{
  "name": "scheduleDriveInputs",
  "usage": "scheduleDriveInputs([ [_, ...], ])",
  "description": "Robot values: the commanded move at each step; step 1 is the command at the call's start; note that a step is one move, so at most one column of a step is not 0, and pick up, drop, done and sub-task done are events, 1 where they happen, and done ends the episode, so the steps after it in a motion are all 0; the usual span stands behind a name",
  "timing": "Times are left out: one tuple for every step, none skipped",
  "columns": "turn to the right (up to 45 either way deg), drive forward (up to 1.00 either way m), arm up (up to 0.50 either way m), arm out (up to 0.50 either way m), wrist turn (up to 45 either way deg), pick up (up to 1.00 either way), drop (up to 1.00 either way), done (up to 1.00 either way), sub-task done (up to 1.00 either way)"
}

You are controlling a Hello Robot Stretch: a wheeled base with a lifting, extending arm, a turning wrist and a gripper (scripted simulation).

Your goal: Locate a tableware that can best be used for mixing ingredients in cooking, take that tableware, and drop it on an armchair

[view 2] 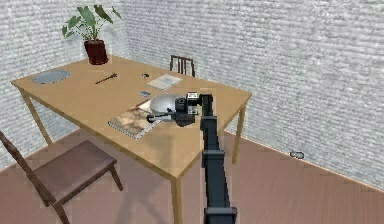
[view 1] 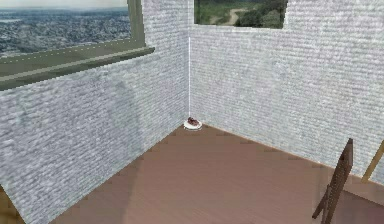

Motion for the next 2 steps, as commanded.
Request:
scheduleDriveInputs([
  [0.0,0.00,0.20,0.00,0.0,0.00,0.00,0.00,0.00],
  [0.0,0.00,0.00,0.00,-45.0,0.00,0.00,0.00,0.00],
])
